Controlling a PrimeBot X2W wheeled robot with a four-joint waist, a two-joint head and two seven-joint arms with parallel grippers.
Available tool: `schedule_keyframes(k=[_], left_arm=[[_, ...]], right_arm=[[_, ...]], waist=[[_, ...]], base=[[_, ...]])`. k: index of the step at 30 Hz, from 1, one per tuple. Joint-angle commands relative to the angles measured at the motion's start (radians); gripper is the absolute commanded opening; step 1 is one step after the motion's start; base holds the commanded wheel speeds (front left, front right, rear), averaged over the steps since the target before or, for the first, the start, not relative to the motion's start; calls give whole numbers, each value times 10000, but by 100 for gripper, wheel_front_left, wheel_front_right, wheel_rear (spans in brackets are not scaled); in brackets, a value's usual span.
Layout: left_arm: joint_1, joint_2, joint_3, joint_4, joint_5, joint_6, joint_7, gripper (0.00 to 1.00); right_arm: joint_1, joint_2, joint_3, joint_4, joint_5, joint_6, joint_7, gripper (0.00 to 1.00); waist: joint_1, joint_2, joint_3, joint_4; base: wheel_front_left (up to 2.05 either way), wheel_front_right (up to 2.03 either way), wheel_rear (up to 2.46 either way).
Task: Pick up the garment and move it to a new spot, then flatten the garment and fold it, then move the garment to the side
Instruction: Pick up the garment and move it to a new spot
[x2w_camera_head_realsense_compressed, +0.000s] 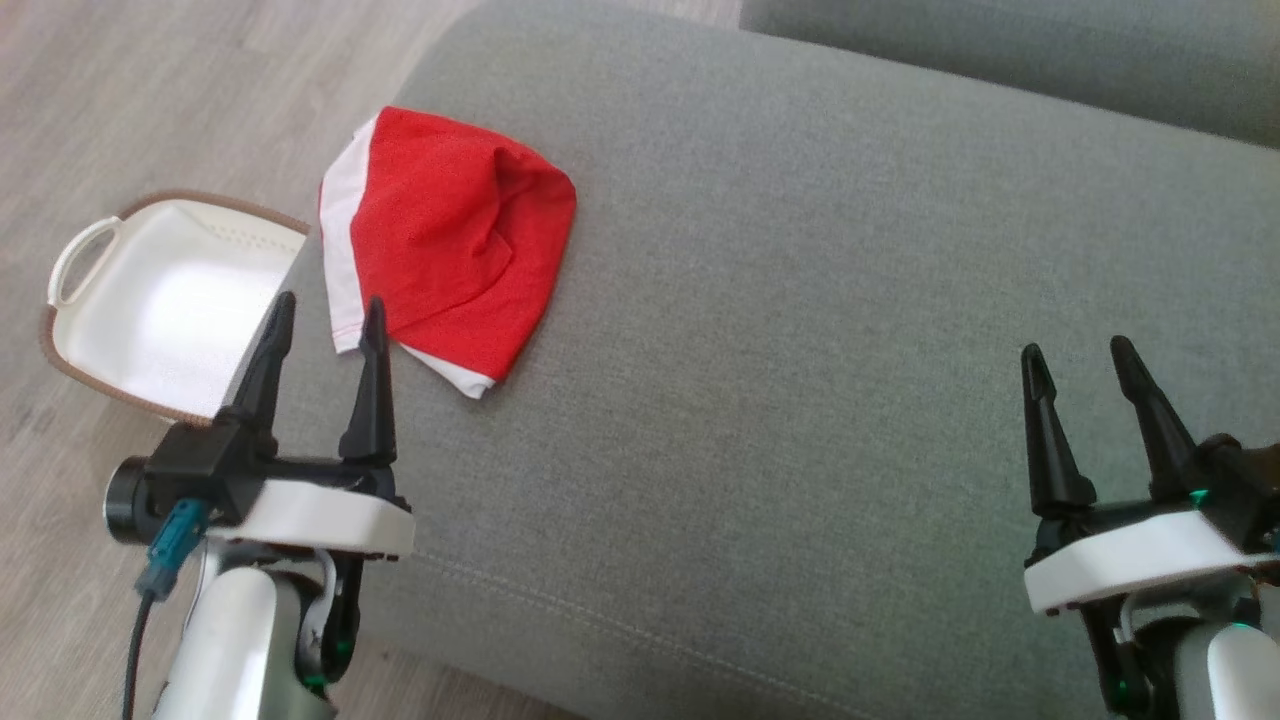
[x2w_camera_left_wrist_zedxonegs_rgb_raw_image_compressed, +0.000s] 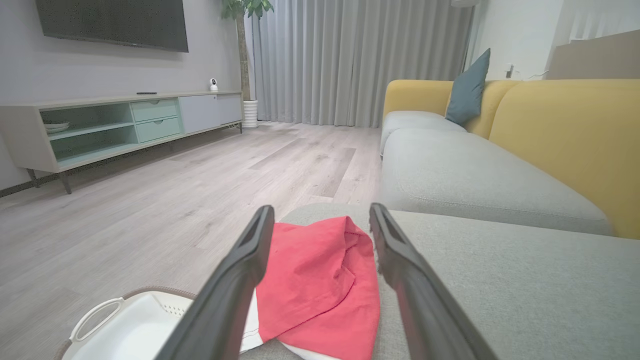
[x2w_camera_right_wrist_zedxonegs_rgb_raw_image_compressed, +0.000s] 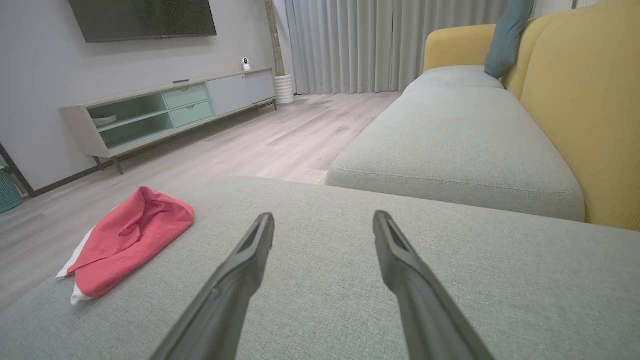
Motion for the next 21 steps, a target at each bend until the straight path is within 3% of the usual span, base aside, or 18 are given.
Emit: schedule_keyframes(k=[1,8,15,21], left_arm=[[-405,43,467,-226,99,-30,-50,100],[-1613,-43,827,1415,-144,-428,-51,100],[-3582,-92,1004,4727,-698,-1006,-51,100],[-5027,-14,720,7880,-1211,-1273,239,100]], right_arm=[[-487,-57,267,-477,-95,37,85,100],[-856,-79,284,-994,-437,37,614,100],[-1319,-394,230,-1697,-656,37,1234,100],[-1500,-489,270,-1873,-644,37,1434,100]], waist=[[0,0,177,-71],[0,0,1353,-356],[0,0,2636,-443],[0,0,2967,-427]], base=[[0,0,0],[0,0,0],[0,0,0],[0,0,0]])
